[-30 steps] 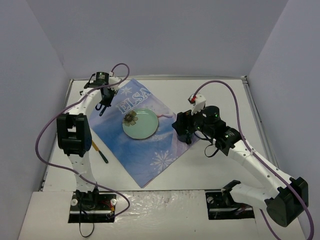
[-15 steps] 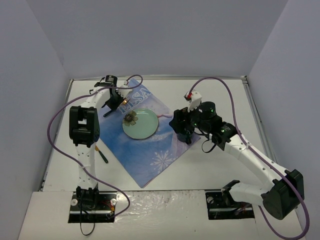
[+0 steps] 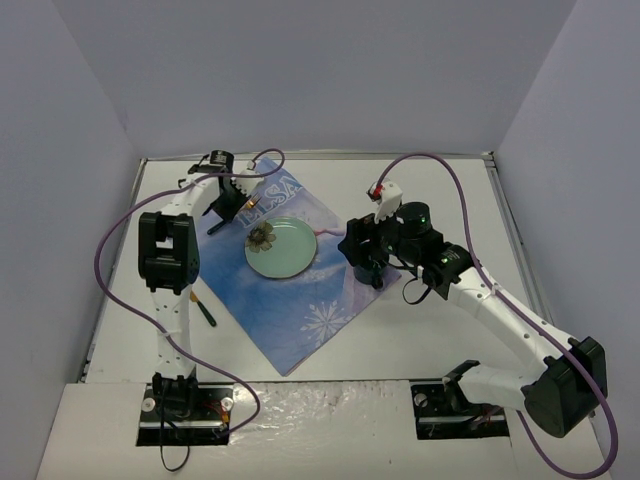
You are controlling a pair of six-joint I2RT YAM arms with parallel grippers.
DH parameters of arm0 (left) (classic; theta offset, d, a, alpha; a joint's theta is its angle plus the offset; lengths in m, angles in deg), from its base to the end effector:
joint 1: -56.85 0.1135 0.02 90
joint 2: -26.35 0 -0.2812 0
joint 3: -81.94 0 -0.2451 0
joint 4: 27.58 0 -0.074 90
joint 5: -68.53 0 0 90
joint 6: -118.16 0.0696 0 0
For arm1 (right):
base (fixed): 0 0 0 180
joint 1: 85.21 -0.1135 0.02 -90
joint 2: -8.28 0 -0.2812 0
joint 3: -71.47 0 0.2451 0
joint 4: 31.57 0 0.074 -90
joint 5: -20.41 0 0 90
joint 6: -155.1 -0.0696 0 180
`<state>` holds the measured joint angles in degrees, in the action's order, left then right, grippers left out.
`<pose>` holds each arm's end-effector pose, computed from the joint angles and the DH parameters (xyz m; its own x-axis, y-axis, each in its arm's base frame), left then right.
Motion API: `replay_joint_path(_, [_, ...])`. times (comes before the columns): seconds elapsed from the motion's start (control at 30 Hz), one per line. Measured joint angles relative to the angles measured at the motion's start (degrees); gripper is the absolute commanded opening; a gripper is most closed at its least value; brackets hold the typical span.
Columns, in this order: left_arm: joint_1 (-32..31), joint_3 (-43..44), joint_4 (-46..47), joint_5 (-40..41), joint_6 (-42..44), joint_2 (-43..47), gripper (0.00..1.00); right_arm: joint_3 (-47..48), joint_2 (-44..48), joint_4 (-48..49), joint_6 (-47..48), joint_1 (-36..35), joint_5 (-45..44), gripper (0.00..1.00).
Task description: Set the dinner table for one person
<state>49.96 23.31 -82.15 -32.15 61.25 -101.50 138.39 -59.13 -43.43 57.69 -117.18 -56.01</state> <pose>0.4998 -0.0734 0.1833 -0.6148 0.6147 -0.4941 0.6477 0.7510 0.1284 0.2420 0.1703 0.3407 -0.2714 -0.0216 -0.9622 -0.6799 0.7119 0.1758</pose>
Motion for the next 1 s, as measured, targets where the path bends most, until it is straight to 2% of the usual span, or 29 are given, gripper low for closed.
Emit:
replay_joint_path(0.13, [0.3, -0.1, -0.1, 0.0, -0.5, 0.0, 0.00, 0.0, 0.0, 0.0, 0.0, 0.0, 0.0, 0.94])
replay_joint_path(0.33, [0.4, -0.5, 0.0, 0.2, -0.5, 0.0, 0.09, 0.0, 0.0, 0.0, 0.0, 0.0, 0.0, 0.94])
replay_joint_path(0.53, [0.4, -1.2, 0.2, 0.2, -0.4, -0.3, 0.41, 0.0, 0.0, 0.0, 0.0, 0.0, 0.0, 0.94])
replay_joint_path(0.73, [0.4, -1.4, 0.4, 0.9, -1.4, -0.2, 0.88, 0.1, 0.0, -0.3, 0.1, 0.0, 0.0, 0.94])
replay_joint_path(0.77, [0.4, -1.5, 0.4, 1.1, -1.7, -0.2, 0.92, 0.1, 0.0, -0.4, 0.1, 0.0, 0.0, 0.94])
replay_joint_path(0.93, [0.6, -5.1, 1.8, 4.3, -7.9, 4.7, 0.97, 0.2, 0.0, -0.4, 0.0, 0.0, 0.0, 0.94])
replay_joint_path(1.0, [0.9, -7.4, 2.9, 5.9, -13.5, 9.1, 0.97, 0.2, 0.0, -0.5, 0.0, 0.0, 0.0, 0.94])
